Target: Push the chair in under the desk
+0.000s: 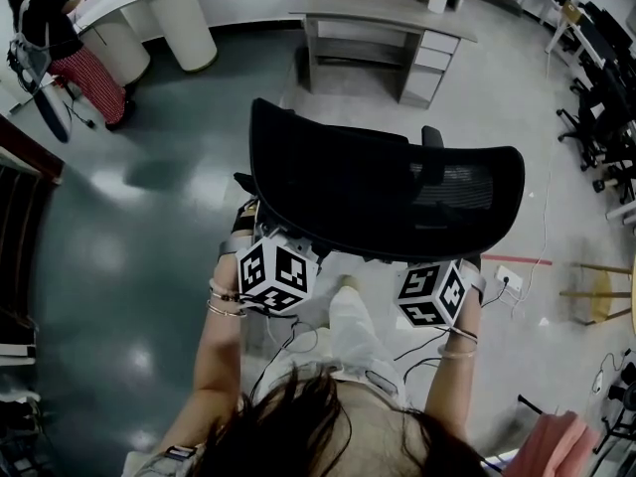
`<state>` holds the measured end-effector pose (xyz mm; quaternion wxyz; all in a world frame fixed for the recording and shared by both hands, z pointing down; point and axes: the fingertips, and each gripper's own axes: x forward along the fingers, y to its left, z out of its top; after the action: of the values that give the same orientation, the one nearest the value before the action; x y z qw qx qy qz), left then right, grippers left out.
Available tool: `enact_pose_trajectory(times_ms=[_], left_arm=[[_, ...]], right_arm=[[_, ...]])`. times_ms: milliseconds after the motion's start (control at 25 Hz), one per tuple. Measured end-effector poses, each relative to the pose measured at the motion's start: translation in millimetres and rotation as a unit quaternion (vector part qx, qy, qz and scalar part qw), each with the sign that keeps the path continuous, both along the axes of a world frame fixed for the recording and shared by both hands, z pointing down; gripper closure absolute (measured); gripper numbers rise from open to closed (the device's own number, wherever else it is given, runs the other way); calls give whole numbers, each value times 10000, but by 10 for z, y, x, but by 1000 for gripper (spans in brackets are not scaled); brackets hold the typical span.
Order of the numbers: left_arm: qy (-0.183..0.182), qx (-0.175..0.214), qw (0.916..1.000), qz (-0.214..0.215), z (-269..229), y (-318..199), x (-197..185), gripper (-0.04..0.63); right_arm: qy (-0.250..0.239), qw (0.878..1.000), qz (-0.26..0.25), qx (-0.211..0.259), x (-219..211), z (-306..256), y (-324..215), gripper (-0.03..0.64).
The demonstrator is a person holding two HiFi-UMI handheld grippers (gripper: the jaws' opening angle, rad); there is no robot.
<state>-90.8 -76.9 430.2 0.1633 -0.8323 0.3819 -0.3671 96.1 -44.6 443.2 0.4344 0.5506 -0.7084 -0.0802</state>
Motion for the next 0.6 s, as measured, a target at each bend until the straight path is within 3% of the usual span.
enact_pose_trajectory(times_ms=[600], left_arm=[[32,94,10000,1,-25,-505,6,367]], right_arm=[[57,10000,-65,33,17,-17,-511,368]])
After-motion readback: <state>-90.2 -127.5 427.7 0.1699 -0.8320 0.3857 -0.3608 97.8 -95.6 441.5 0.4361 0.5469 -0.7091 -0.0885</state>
